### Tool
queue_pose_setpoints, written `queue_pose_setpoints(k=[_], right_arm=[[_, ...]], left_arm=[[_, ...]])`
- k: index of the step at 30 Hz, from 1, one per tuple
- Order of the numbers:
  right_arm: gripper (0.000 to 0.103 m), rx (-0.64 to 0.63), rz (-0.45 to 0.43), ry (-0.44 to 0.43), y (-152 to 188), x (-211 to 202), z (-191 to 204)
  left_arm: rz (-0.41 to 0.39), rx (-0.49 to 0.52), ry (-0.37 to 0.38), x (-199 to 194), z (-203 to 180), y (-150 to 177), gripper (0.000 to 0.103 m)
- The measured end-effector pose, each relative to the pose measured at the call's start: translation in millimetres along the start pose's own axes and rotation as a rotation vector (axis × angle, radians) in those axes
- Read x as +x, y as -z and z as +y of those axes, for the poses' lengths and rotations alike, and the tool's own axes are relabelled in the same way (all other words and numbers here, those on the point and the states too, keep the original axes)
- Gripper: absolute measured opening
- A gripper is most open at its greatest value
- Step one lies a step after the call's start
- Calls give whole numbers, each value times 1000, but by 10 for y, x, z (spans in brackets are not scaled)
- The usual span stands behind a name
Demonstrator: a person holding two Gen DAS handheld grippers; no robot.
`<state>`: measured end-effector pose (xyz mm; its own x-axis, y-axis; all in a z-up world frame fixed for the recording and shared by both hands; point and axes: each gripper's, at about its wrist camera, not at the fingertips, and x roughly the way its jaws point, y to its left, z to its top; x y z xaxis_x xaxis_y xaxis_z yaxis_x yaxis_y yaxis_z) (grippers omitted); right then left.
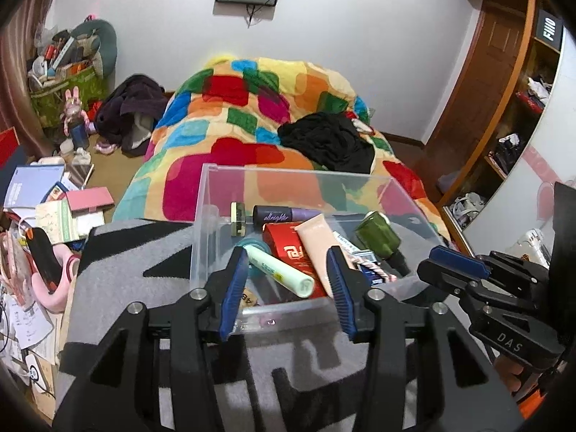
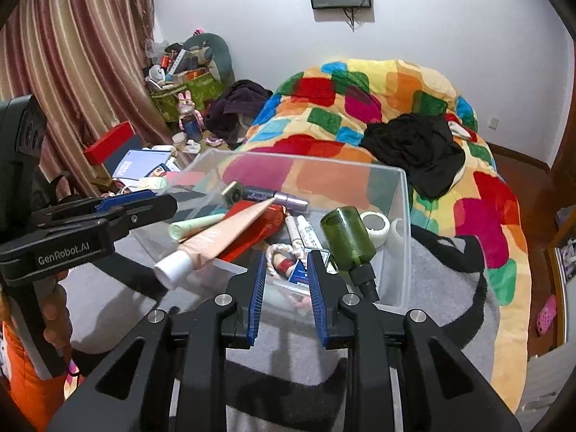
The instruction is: Organize objects
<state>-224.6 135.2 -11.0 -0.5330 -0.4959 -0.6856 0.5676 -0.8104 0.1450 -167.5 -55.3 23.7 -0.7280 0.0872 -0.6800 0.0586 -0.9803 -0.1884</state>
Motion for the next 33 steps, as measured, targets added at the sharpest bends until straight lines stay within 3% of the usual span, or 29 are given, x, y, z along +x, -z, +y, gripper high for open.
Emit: queue_pose_setpoints(k=[4,7,11,13,18,33], right_arm=[[28,-17,-40,6,19,-172,58],[39,-25,-76,19,46,-288,89],[42,-22,-105,16,90,-398,109],[52,-26,-116,20,127,-435,126],[66,-41,-150,39,258,-532,170],[70,1,-122,35,460,-506,90]], left_arm=[[-51,40,-10,-179,-91,68,54],[-87,64,-8,-304,-160,133,61],[-122,91,-3,-430,-252,235,69],[-137,98,-10,-465,-278,280,74],[-166,106,-19,-523,-302,406,85],[-155,107,-11,-528,-301,572,88]])
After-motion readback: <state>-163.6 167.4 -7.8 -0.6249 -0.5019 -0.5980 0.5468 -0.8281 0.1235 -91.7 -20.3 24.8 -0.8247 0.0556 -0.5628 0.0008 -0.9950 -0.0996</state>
